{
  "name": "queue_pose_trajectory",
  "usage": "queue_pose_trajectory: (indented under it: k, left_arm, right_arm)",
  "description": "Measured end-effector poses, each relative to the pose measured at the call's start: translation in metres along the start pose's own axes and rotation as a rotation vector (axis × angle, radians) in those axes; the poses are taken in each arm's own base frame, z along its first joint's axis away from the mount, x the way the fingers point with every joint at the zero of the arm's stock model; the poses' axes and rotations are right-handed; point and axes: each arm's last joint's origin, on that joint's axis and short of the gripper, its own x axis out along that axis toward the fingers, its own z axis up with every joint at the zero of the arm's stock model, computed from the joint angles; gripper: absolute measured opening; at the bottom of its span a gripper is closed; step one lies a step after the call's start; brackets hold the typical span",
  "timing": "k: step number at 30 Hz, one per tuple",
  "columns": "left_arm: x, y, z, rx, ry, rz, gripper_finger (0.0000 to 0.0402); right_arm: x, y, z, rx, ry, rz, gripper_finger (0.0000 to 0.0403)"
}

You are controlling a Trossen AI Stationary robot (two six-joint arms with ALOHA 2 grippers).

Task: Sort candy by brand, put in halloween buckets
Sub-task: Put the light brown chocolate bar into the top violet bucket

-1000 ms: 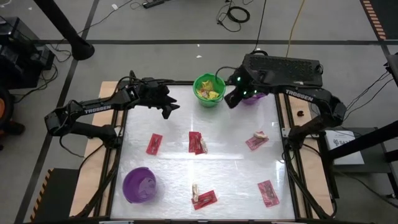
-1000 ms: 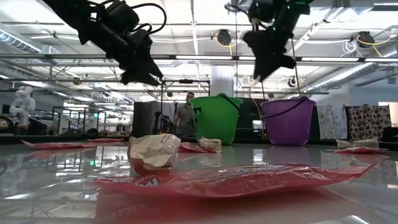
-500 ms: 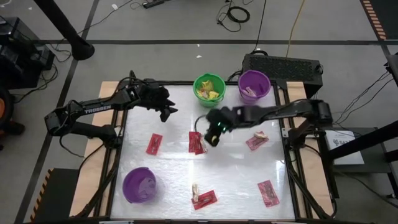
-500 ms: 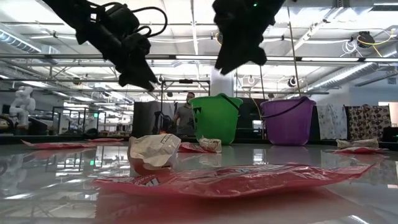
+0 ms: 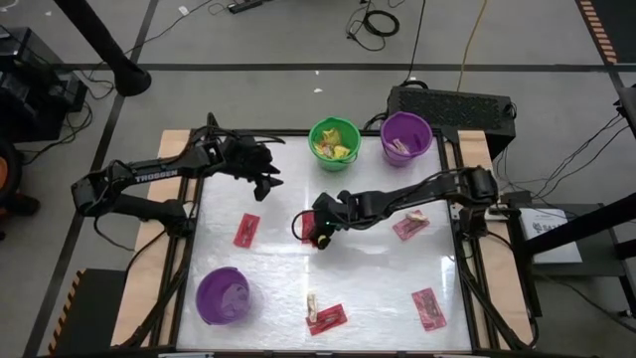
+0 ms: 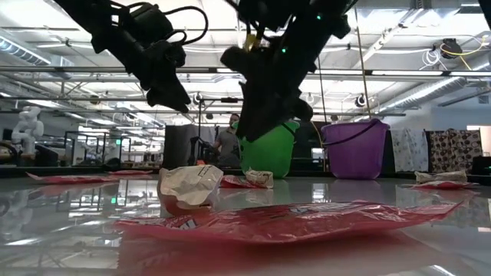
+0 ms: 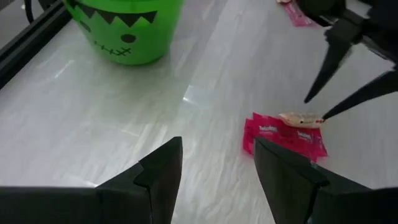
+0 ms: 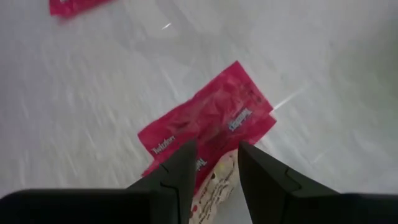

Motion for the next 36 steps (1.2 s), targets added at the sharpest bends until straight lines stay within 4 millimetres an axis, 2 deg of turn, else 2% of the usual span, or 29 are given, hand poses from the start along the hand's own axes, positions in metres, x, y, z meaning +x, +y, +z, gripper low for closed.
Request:
queue_pose_trajectory:
  k: [8,14,25,29,36]
  left_arm:
    - [0.001,-0.005,0.0,0.029,0.003,-0.012,0.0203]
    - [0.001,-0.004,0.0,0.029,0.001,-0.007,0.0203]
    - [0.001,-0.004,0.0,0.028,0.0,-0.007,0.0203]
    - [0.001,-0.004,0.0,0.028,0.0,-0.007,0.0203]
    - [0.001,-0.004,0.0,0.029,-0.001,-0.007,0.0203]
  right_arm:
    - [0.027,-0.003,-0.013,0.002,0.059,-0.046,0.0111]
    - [0.034,-0.009,-0.011,0.053,0.068,-0.065,0.0103]
    - [0.035,-0.013,-0.008,0.058,0.084,-0.052,0.0004]
    - [0.035,-0.01,-0.008,0.054,0.066,-0.035,0.0019]
    - [0.034,-0.008,-0.01,0.065,0.072,-0.037,0.0087]
